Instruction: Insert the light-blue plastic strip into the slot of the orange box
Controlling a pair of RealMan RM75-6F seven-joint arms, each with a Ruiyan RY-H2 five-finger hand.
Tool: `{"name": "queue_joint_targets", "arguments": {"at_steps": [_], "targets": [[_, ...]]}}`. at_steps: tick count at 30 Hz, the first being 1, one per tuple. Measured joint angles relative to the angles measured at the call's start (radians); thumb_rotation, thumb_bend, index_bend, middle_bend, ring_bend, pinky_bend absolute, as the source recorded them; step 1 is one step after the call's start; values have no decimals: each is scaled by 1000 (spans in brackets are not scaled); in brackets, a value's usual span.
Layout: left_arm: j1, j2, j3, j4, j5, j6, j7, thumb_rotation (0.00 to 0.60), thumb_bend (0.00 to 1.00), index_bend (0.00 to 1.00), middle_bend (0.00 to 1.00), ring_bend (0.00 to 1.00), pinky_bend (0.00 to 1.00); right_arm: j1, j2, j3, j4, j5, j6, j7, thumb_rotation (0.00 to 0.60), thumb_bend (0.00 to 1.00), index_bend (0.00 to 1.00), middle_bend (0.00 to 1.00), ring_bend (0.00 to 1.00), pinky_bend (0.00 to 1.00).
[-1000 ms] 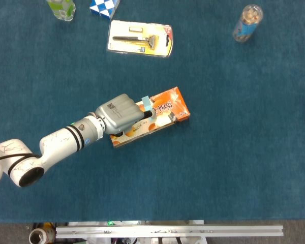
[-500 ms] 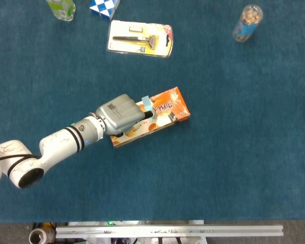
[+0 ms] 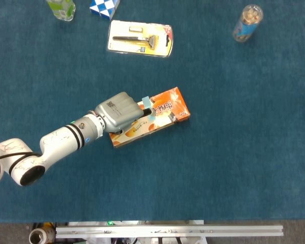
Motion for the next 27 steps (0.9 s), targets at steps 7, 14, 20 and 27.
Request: {"name": "queue_joint_targets", "arguments": {"at_steps": [7, 14, 20, 27], "targets": [[3, 7, -1, -16, 7, 13, 0, 600, 742, 170, 1000, 1000, 1000, -3, 0, 0, 1, 1, 1, 1, 600, 575, 397, 972, 1000, 1000], [2, 3, 4, -13, 6, 8, 6, 600, 743, 169, 1000, 1000, 1000, -4, 1, 2, 1, -1, 3, 2, 600, 575, 397, 972, 1000, 1000], [1, 2, 4, -17, -1, 7, 11, 600, 742, 168, 1000, 1000, 1000, -7, 3, 3, 2, -2, 7, 6, 600, 575, 397, 972, 1000, 1000], [17, 36, -3, -52, 14, 50, -2, 600, 742, 167, 1000, 1000, 1000, -9, 6, 9, 5, -2, 11, 16, 600, 575, 396, 972, 1000, 1000]]}}
